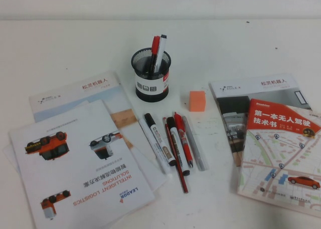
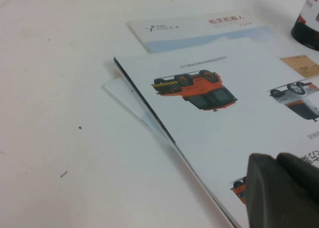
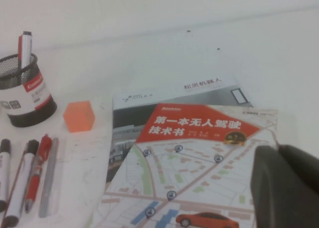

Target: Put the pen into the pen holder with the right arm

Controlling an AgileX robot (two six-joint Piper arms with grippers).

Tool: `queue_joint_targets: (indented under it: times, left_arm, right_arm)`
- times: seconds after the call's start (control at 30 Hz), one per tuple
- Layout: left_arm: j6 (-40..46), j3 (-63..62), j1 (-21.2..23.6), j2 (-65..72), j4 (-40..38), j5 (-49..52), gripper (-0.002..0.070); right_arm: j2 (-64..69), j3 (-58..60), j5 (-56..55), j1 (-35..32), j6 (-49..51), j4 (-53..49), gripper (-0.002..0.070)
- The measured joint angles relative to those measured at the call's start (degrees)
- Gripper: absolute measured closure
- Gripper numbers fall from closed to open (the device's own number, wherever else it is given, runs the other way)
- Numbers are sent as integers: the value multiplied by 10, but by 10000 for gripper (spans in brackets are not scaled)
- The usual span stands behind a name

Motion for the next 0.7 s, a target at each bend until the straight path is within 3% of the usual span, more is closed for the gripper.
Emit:
queue_joint_targets:
  times: [0.2,0.4,0.7]
  left_arm:
    - [0,0,0,0,0,0,677]
    - [0,0,0,0,0,0,678]
    - [0,0,0,0,0,0,678]
  right_arm:
    - [-8,6,12,-2,-1,-9,695]
    - [-15,70,-62,-2,-1,-34,695]
    - [-25,74,4,-2,8,-34,695]
